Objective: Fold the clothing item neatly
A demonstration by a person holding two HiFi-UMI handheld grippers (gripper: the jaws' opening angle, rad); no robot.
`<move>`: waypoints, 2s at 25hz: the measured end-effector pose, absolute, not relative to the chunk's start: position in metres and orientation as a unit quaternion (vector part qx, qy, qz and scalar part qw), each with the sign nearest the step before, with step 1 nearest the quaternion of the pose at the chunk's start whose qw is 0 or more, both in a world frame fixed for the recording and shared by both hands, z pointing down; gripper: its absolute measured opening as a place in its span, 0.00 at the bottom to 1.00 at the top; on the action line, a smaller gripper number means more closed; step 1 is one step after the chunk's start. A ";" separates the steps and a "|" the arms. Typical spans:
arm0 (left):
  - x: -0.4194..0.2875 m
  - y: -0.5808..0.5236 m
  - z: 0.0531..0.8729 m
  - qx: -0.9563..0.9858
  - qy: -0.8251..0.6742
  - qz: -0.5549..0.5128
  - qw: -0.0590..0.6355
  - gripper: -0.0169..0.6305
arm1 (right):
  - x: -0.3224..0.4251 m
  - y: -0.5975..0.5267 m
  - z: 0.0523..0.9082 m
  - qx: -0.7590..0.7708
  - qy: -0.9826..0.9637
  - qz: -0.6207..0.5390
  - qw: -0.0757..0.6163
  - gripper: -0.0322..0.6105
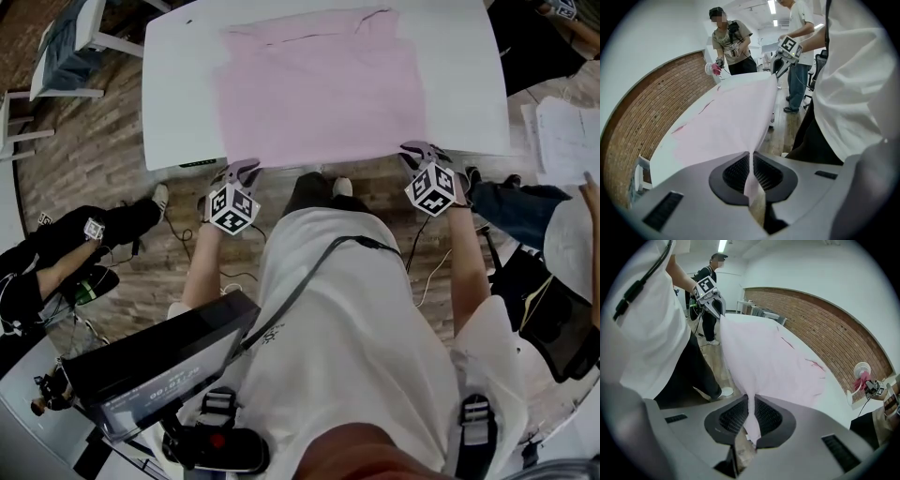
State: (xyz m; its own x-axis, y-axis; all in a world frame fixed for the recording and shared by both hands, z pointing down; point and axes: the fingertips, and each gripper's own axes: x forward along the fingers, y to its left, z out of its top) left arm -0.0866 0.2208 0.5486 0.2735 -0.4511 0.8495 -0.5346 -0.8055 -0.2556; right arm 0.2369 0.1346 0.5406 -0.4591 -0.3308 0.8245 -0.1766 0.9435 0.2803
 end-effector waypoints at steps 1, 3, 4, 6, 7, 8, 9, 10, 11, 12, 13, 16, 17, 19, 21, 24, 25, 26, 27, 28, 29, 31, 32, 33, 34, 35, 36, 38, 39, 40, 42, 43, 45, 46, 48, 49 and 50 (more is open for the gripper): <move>-0.086 0.223 0.549 0.797 -0.310 0.516 0.041 0.06 | 0.238 0.136 0.539 0.149 -0.851 -0.078 0.497 0.12; -0.085 0.224 0.549 0.797 -0.313 0.514 0.043 0.06 | 0.238 0.136 0.537 0.151 -0.852 -0.080 0.495 0.12; -0.085 0.224 0.549 0.797 -0.315 0.513 0.044 0.06 | 0.238 0.135 0.536 0.152 -0.852 -0.080 0.494 0.12; -0.085 0.223 0.548 0.797 -0.318 0.512 0.044 0.06 | 0.238 0.134 0.535 0.154 -0.852 -0.081 0.494 0.12; -0.085 0.222 0.547 0.797 -0.319 0.511 0.042 0.06 | 0.238 0.134 0.535 0.155 -0.851 -0.083 0.494 0.12; -0.086 0.220 0.545 0.797 -0.322 0.510 0.039 0.06 | 0.237 0.133 0.535 0.156 -0.851 -0.086 0.494 0.12; -0.086 0.218 0.544 0.797 -0.325 0.508 0.035 0.06 | 0.236 0.131 0.534 0.158 -0.851 -0.090 0.493 0.12; -0.087 0.216 0.542 0.796 -0.329 0.507 0.031 0.06 | 0.236 0.129 0.532 0.163 -0.851 -0.095 0.490 0.12; -0.088 0.214 0.539 0.796 -0.334 0.504 0.027 0.06 | 0.235 0.127 0.530 0.168 -0.851 -0.101 0.487 0.12; -0.089 0.211 0.536 0.796 -0.340 0.501 0.024 0.06 | 0.234 0.125 0.526 0.173 -0.852 -0.105 0.483 0.12; -0.090 0.209 0.532 0.796 -0.346 0.497 0.021 0.06 | 0.233 0.123 0.523 0.178 -0.852 -0.109 0.480 0.12; -0.091 0.202 0.517 0.795 -0.359 0.489 0.006 0.06 | 0.234 0.118 0.511 0.190 -0.853 -0.121 0.470 0.12; -0.090 0.199 0.511 0.795 -0.361 0.488 -0.002 0.06 | 0.235 0.114 0.506 0.196 -0.853 -0.126 0.467 0.12; -0.089 0.193 0.499 0.794 -0.365 0.487 -0.018 0.06 | 0.237 0.108 0.496 0.206 -0.852 -0.136 0.461 0.12; -0.087 0.188 0.488 0.791 -0.364 0.490 -0.034 0.06 | 0.239 0.101 0.487 0.213 -0.848 -0.148 0.462 0.12; -0.089 0.175 0.476 0.786 -0.355 0.503 -0.059 0.06 | 0.239 0.089 0.473 0.215 -0.838 -0.175 0.470 0.12; -0.091 0.171 0.472 0.785 -0.352 0.506 -0.064 0.06 | 0.237 0.084 0.468 0.214 -0.836 -0.183 0.472 0.12; -0.094 0.165 0.468 0.784 -0.348 0.509 -0.069 0.06 | 0.235 0.079 0.463 0.212 -0.833 -0.190 0.475 0.12; -0.097 0.158 0.463 0.784 -0.344 0.511 -0.073 0.06 | 0.233 0.073 0.458 0.210 -0.830 -0.197 0.478 0.12; -0.100 0.149 0.459 0.784 -0.340 0.513 -0.078 0.06 | 0.230 0.064 0.454 0.208 -0.827 -0.205 0.480 0.12; -0.105 0.140 0.454 0.784 -0.335 0.516 -0.084 0.06 | 0.226 0.054 0.449 0.208 -0.824 -0.212 0.483 0.12; -0.113 0.120 0.446 0.781 -0.326 0.523 -0.098 0.06 | 0.218 0.032 0.442 0.209 -0.817 -0.227 0.486 0.12; -0.116 0.109 0.443 0.780 -0.322 0.526 -0.106 0.06 | 0.214 0.021 0.439 0.210 -0.814 -0.234 0.488 0.12; -0.119 0.097 0.440 0.779 -0.318 0.529 -0.113 0.06 | 0.211 0.009 0.438 0.211 -0.810 -0.241 0.491 0.12; -0.121 0.085 0.438 0.778 -0.315 0.531 -0.120 0.06 | 0.209 -0.001 0.436 0.212 -0.807 -0.247 0.493 0.12; -0.123 0.073 0.435 0.776 -0.311 0.534 -0.128 0.06 | 0.207 -0.012 0.434 0.214 -0.803 -0.252 0.496 0.12; -0.126 0.061 0.433 0.774 -0.306 0.538 -0.137 0.06 | 0.204 -0.024 0.432 0.215 -0.800 -0.258 0.497 0.12; -0.130 0.034 0.428 0.769 -0.299 0.544 -0.154 0.06 | 0.199 -0.048 0.429 0.219 -0.794 -0.266 0.501 0.12; -0.133 0.021 0.426 0.767 -0.295 0.546 -0.160 0.06 | 0.197 -0.060 0.430 0.220 -0.791 -0.268 0.503 0.12; -0.135 0.008 0.425 0.766 -0.291 0.549 -0.165 0.06 | 0.194 -0.071 0.431 0.220 -0.789 -0.268 0.507 0.12; -0.141 -0.017 0.428 0.765 -0.281 0.554 -0.170 0.06 | 0.189 -0.093 0.435 0.220 -0.786 -0.267 0.512 0.12; -0.144 -0.029 0.431 0.765 -0.275 0.556 -0.171 0.06 | 0.186 -0.103 0.437 0.221 -0.785 -0.265 0.514 0.12; -0.150 -0.050 0.438 0.766 -0.265 0.561 -0.170 0.06 | 0.179 -0.121 0.443 0.219 -0.784 -0.261 0.519 0.12; -0.153 -0.059 0.442 0.766 -0.260 0.563 -0.169 0.06 | 0.175 -0.129 0.446 0.218 -0.783 -0.259 0.522 0.12; -0.161 -0.076 0.452 0.769 -0.251 0.566 -0.162 0.06 | 0.167 -0.146 0.454 0.213 -0.781 -0.254 0.529 0.12; -0.164 -0.084 0.458 0.771 -0.247 0.566 -0.158 0.06 | 0.164 -0.154 0.460 0.211 -0.780 -0.250 0.533 0.12; -0.167 -0.091 0.464 0.773 -0.243 0.566 -0.154 0.06 | 0.162 -0.162 0.465 0.208 -0.779 -0.246 0.538 0.12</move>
State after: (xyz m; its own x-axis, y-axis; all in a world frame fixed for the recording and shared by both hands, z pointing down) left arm -0.1665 -0.0914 0.4637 0.2416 -0.5494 0.7999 -0.2009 -0.8348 -0.5127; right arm 0.1620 -0.1622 0.4655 -0.3355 -0.5892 0.7350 -0.0592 0.7919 0.6077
